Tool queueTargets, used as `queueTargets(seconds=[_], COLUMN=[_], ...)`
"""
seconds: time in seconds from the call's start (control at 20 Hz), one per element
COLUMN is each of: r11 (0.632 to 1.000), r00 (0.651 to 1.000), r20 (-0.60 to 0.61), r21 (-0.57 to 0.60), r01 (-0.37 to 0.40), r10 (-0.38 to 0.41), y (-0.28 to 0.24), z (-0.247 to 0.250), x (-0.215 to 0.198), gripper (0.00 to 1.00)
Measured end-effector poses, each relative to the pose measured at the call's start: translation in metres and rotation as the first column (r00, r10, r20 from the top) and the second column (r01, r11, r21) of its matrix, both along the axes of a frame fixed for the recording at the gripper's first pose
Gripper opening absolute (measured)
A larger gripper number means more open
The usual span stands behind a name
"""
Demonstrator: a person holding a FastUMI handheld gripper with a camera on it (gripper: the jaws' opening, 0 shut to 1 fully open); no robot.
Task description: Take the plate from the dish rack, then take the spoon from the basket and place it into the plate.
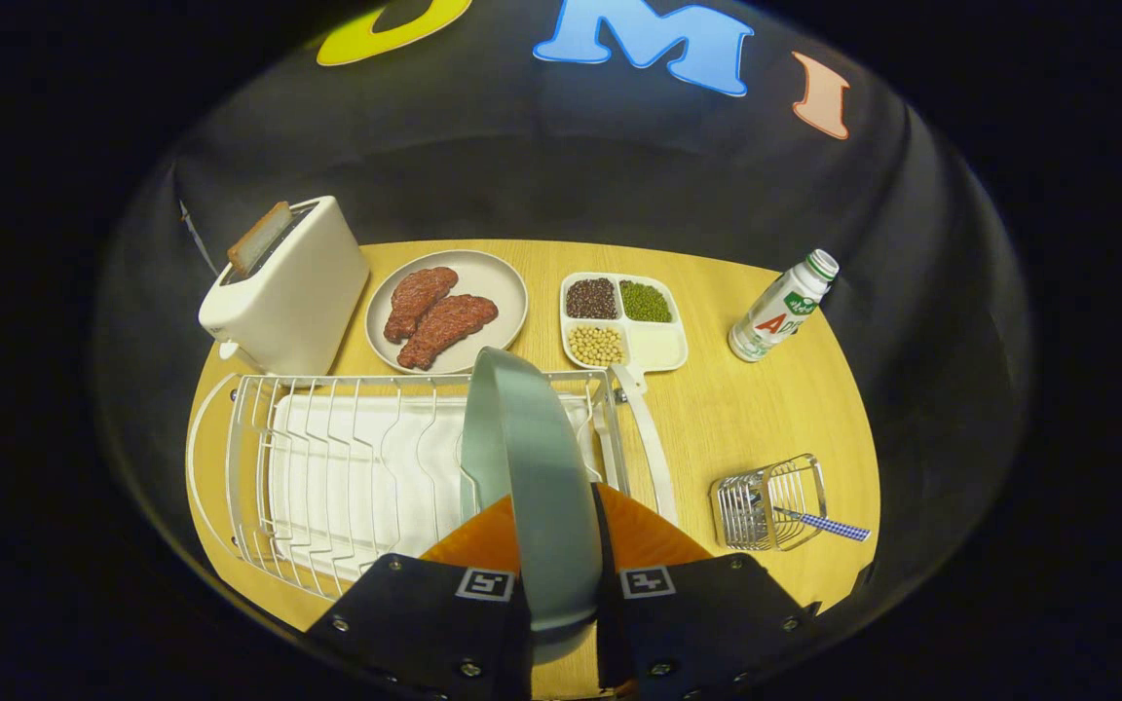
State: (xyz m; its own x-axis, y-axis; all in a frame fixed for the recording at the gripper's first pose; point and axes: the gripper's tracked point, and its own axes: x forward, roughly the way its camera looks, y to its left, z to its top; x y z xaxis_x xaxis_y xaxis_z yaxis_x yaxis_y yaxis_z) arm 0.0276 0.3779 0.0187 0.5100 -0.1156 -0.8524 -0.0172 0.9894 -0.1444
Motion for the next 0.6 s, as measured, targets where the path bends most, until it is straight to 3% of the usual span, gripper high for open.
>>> queueTargets(seconds=[0.15, 0.6], r11=[0.998, 0.999], r00=[0.999, 0.997], r20=[0.032, 0.074], r21=[-0.067, 0.046], r01=[-0.005, 0.019], r10=[0.007, -0.022], y=[-0.004, -0.051], z=[0.016, 0.063], x=[-0.001, -0.041], gripper=[0.25, 0.25])
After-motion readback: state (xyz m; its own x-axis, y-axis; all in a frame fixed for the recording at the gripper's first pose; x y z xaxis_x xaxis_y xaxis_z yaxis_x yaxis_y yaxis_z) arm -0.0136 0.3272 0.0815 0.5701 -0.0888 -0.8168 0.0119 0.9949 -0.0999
